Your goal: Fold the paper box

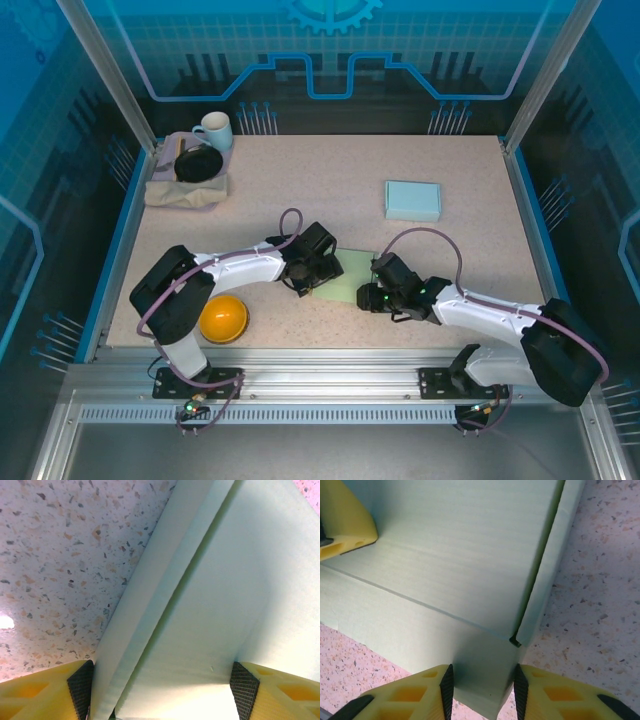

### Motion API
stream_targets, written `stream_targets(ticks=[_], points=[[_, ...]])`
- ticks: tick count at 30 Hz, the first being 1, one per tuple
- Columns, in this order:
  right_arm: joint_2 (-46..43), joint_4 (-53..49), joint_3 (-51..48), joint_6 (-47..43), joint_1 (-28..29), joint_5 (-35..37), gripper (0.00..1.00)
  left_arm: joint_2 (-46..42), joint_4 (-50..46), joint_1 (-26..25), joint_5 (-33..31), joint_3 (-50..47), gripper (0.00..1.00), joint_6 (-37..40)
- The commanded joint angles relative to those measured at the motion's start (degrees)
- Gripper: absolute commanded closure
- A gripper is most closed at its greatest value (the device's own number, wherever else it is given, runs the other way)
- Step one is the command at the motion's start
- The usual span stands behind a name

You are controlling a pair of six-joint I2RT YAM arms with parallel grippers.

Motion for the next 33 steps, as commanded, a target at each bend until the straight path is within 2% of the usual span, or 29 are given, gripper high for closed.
stream_targets(ticks=[1,17,26,33], points=[[0.1,3.8,0.1,-3.7,0.7,-0.5,0.63,0.9,-2.8,-0.4,-0.5,-1.6,0.25,-0.5],[1.2,17.1,-9.6,-18.3,0.8,5.6,0.65,1.5,-2.7,-0.4,-0.2,-2.1,0.26,-0.5],[5.9,30.4,-14.7,-22.9,1.8,8.7,0.65,2.4,-2.8,-0.4,-0.1,-2.0,0.26,-0.3],[9.2,35.3,-14.5,-23.7,2.7,13.7,0.64,2.7,-3.0,-0.4,0.1,-2.1,0.26,0.1]])
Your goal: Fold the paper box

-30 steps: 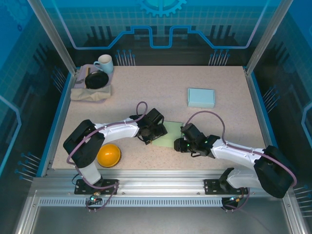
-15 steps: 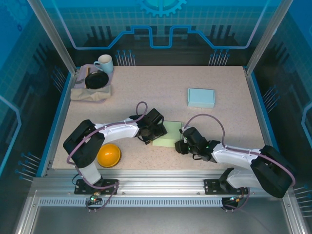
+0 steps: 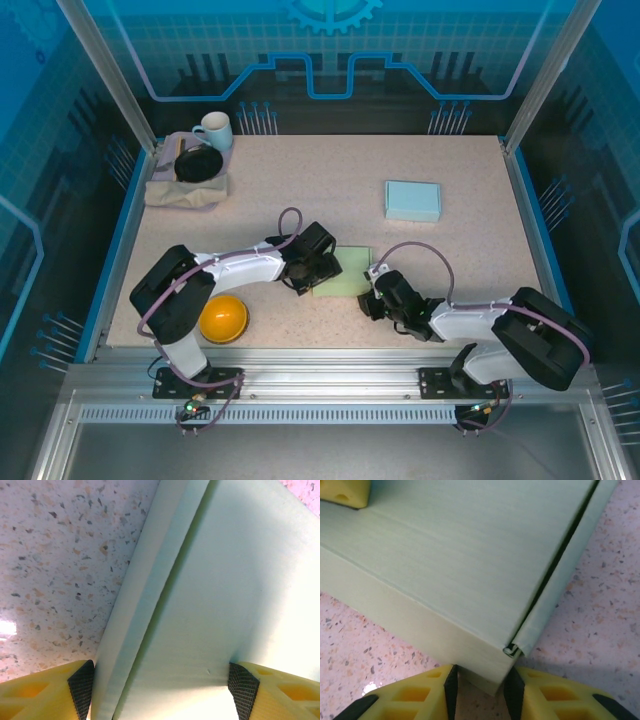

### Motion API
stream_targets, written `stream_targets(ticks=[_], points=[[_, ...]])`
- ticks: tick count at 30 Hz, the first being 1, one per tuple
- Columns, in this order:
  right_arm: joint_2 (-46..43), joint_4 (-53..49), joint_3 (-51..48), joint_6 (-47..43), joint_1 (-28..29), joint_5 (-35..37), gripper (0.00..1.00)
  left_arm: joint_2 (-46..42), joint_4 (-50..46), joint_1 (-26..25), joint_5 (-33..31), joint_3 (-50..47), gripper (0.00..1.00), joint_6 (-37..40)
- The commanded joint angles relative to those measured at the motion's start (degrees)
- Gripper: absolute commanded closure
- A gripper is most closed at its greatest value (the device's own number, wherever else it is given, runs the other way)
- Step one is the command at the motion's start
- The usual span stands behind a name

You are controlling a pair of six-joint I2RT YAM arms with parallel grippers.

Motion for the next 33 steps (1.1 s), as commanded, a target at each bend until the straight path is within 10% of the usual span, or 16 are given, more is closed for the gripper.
stream_targets(ticks=[1,33], points=[[2.6,3.9,-0.8,-0.5,0.5,4.2,0.63,2.5,-3.7,-0.6,1.4,-1.7,0.26,0.2],[7.8,-10.4,14.4,1.4,-14.9,-7.4,0.59,-4.1,-14.4,-2.5,-1.6,4.9,0.16,15.2]])
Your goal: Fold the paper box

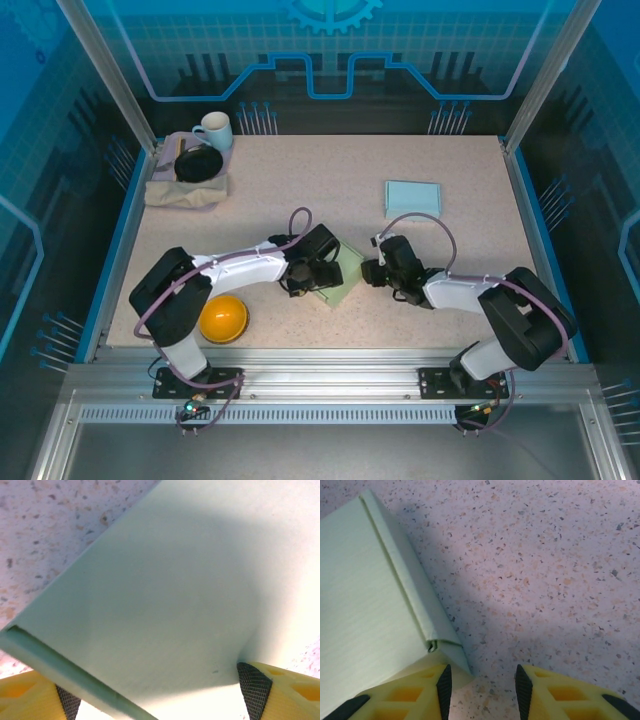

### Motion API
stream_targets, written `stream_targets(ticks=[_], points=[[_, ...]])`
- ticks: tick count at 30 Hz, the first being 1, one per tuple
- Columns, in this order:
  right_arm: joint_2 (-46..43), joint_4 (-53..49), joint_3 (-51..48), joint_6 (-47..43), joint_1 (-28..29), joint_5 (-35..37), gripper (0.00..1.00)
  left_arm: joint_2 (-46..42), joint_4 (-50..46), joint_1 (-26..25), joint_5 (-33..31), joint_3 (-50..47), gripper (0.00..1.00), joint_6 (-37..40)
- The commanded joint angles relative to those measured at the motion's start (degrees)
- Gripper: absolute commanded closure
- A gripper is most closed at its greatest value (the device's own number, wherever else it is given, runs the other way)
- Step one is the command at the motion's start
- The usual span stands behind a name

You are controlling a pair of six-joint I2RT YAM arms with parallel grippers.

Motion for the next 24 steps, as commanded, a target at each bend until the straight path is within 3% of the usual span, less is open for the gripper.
stream_targets(ticks=[1,9,14,18,24], points=[[0.2,-4.6,1.5,2.6,-1.5,-2.5,0.59,-3.7,-5.2,-0.6,-0.9,2.5,0.15,3.0],[-3.1,-20.2,7.2,7.4,-2.8,-4.7,0.61,-10.9,-6.6,4.1,1.6,6.1,0.12,10.1],[-5.8,-25.7,8.5,14.8,-3.6,-8.0,0.66,-8.6,-0.5,11.1,9.9,6.7,0.13,21.3],[-6.0,-24.0,7.6,20.9,-6.1,-13.3,0.97,-3.1,3.8,13.2,12.5,8.9,0.14,27.9],[-4.0,-20.4,7.4,23.1,-7.8,-17.9,1.0,7.1,5.6,13.3,14.2,14.6,0.18,35.4]])
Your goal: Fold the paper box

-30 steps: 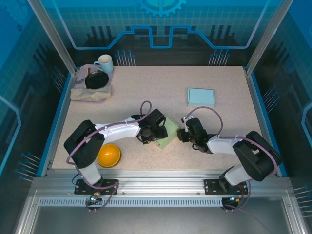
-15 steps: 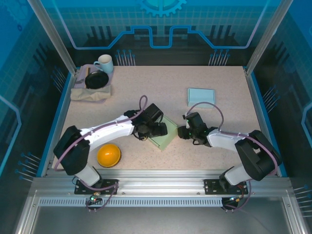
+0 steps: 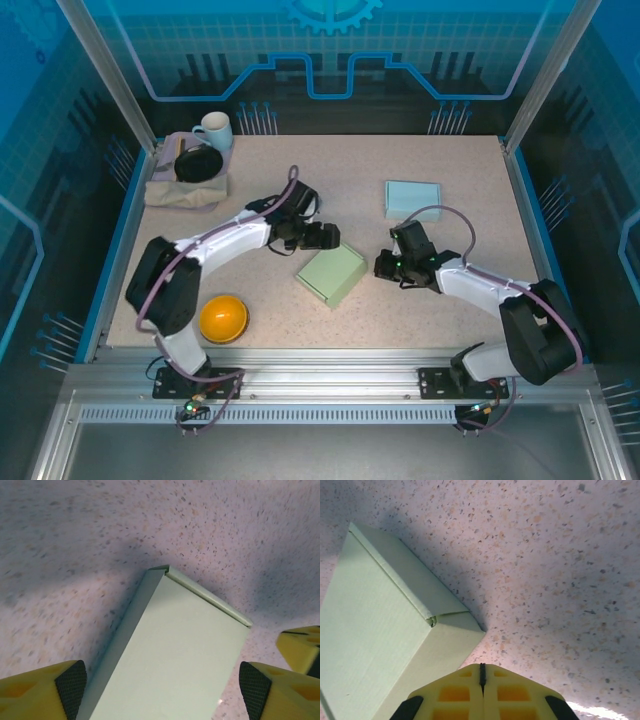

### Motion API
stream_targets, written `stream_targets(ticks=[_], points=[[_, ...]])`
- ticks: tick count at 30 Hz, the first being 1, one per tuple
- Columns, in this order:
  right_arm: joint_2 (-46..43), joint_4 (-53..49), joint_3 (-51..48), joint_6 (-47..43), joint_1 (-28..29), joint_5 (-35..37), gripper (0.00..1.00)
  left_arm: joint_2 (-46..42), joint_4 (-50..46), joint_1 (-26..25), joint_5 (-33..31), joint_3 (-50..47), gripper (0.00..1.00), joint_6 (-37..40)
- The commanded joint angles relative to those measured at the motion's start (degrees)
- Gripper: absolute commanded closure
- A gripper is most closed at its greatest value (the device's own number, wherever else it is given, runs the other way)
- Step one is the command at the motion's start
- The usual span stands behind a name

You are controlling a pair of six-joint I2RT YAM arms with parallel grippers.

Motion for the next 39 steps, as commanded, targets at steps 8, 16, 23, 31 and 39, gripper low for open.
stream_targets(ticks=[8,16,23,31,39], points=[[5.7,4.2,0.6,4.1,-1.9,-8.2,1.0,8.3,2.5,-0.2,6.6,5.7,0.19,5.4],[9.3,6.5,1.1,3.7,-2.7,-10.1,1.0,10.7,3.0,-1.4,8.3,4.3,0.22,3.8],[10.9,9.2,1.7,0.7,-2.8,-9.8,1.0,12.7,4.1,-4.4,10.5,4.5,0.25,2.5],[14.6,25.2,-0.7,0.8,-2.7,-19.0,1.0,15.8,10.7,-9.2,18.6,5.1,0.33,-1.9],[12.6,24.0,0.0,-1.4,-2.0,-19.2,1.0,16.2,11.0,-11.7,17.7,8.7,0.34,-3.4]])
